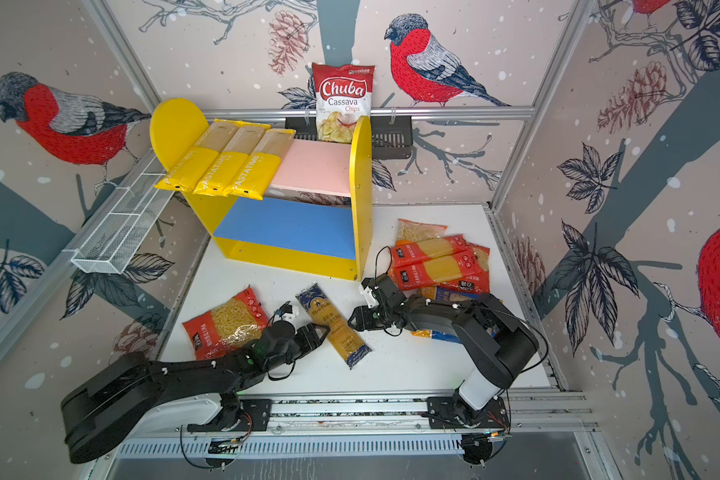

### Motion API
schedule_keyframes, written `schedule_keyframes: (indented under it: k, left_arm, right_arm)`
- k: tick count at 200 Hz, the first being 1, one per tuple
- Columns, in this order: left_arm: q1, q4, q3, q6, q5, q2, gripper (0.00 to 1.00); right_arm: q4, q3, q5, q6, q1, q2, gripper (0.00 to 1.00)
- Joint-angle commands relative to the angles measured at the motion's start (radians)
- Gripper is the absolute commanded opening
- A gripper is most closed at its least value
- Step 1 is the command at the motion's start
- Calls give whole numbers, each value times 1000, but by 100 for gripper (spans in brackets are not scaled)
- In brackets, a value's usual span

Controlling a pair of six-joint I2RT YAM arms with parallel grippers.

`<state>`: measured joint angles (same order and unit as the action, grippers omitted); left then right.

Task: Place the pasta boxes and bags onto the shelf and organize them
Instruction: 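Grasp the pack's near end with the left gripper while the right holds its far end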

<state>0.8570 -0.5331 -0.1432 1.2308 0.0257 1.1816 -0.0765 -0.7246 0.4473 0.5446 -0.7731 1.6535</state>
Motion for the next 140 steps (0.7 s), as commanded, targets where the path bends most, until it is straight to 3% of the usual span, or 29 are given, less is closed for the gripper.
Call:
schedule_keyframes:
  k: [1,44,87,140]
  left_arm:
    - [2,-62,13,31,3,25,64]
    - [2,-131,37,55,10,61,51]
    - [2,-186,59,76,-3,75,33]
    - [1,-119,64,82,14,-26,29]
  right_arm:
    - [-75,-2,81,8,-10,45,57]
    - [-127,-45,132,28,-52,143,51]
    - [-194,-70,178,63,-70,178,34]
    - [-270,-46,214,124,-75,133,12]
